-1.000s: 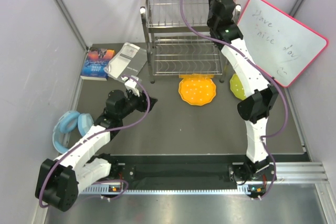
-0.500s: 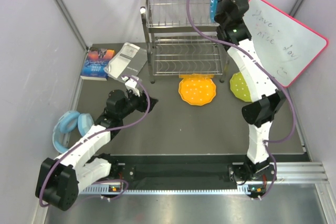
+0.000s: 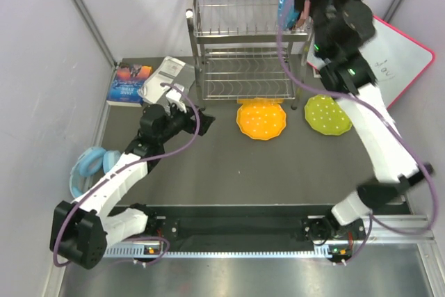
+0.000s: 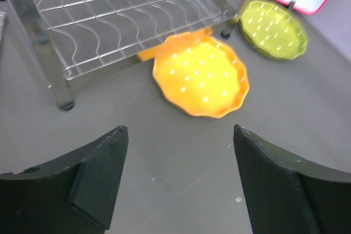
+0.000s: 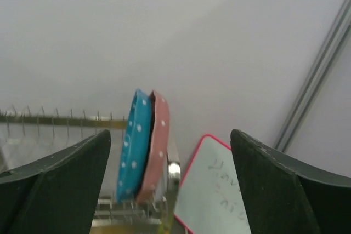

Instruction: Load the plates into the dish rack

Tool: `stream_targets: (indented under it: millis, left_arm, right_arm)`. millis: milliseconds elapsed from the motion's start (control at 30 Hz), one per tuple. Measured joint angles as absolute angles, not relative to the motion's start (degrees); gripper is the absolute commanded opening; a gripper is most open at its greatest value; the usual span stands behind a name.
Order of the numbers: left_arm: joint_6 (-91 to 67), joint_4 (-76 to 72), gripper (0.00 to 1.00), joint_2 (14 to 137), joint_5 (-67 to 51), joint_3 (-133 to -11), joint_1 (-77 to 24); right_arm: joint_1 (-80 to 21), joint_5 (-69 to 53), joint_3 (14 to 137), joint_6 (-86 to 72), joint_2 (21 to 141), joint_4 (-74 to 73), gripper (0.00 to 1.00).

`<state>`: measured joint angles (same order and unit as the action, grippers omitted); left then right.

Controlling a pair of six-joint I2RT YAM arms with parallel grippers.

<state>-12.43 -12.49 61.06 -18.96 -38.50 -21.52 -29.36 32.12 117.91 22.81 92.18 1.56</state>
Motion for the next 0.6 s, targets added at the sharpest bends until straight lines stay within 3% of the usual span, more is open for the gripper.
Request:
stream_targets:
  millis: [300, 533, 600]
  left_arm:
    - [-26.1, -14.5, 0.81, 73.5, -16.2, -41.4, -24.0]
    - [-35.2, -11.1, 0.76, 86.3, -11.8, -46.3, -26.7]
    - [-35.7, -10.3, 0.74, 89.3, -11.0, -49.4, -28.3]
  right_arm:
    - [-26.3, 15.8, 78.2, 17.3, 56.0, -24.0, 1.00]
    - [-23.1, 4.1, 62.6, 14.9, 54.1, -33.5, 0.94]
    - [-22.7, 0.4, 60.2, 15.4, 54.7, -34.0, 0.86]
